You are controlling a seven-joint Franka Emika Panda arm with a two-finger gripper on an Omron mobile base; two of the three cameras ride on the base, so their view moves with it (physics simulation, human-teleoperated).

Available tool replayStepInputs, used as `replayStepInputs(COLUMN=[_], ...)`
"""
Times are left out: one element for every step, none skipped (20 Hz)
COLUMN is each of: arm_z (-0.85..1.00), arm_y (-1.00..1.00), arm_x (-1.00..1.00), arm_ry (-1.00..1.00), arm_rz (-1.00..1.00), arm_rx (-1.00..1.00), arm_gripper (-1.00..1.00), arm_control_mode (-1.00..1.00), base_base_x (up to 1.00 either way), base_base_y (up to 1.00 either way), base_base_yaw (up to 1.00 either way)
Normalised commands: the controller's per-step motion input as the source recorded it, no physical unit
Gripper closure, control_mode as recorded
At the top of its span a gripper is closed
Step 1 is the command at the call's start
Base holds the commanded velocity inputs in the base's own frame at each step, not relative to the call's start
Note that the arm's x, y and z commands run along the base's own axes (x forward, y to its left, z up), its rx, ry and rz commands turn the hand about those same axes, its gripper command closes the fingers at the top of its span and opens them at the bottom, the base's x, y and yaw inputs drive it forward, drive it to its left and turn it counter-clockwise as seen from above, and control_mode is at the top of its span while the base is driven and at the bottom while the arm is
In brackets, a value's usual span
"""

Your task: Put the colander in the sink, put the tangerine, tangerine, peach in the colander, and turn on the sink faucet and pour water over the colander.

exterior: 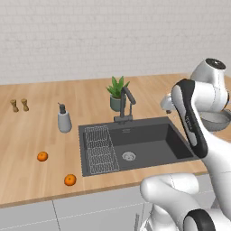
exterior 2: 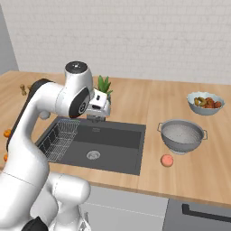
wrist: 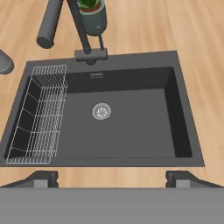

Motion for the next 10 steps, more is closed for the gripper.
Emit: replayStepInputs(arm_z=[0.00, -0.02, -0.03, -0.04, -0.03, -0.03, -0.02, -0.02, 0.00, 0.00], arm_y=[-0.65, -0.62, -0.61, -0.57, -0.55, -0.57, -0.56, -0.53, -0.51, -0.52], arm_x=[-0.30, -0.25, -0.16, -0.03, 0.00, 0.00, 0.04, 0.07, 0.09, 0.10], arm_ry=[-0.05, -0.03, 0.00, 0.00, 0.00, 0.00, 0.09, 0.14, 0.14, 0.14], arm_rz=[-0.09, -0.08, -0.08, -0.09, -0.09, -0.08, -0.08, -0.05, -0.04, -0.04], arm_rx=[0.06, 0.04, 0.02, 0.00, 0.00, 0.00, 0.00, 0.00, 0.00, 0.00], arm_gripper=[-1.00, -1.00, -1.00, -1.00, -1.00, -1.00, -1.00, -1.00, -1.00, -1.00], arm_control_mode=[-1.00, -1.00, -1.00, -1.00, -1.00, -1.00, -1.00, -1.00, -1.00, -1.00], base_base_x=[0.00, 0.00, 0.00, 0.00, 0.00, 0.00, 0.00, 0.00, 0.00, 0.00], base_base_y=[0.00, 0.00, 0.00, 0.00, 0.00, 0.00, 0.00, 0.00, 0.00, 0.00], base_base_yaw=[0.00, 0.00, 0.00, 0.00, 0.00, 0.00, 0.00, 0.00, 0.00, 0.00])
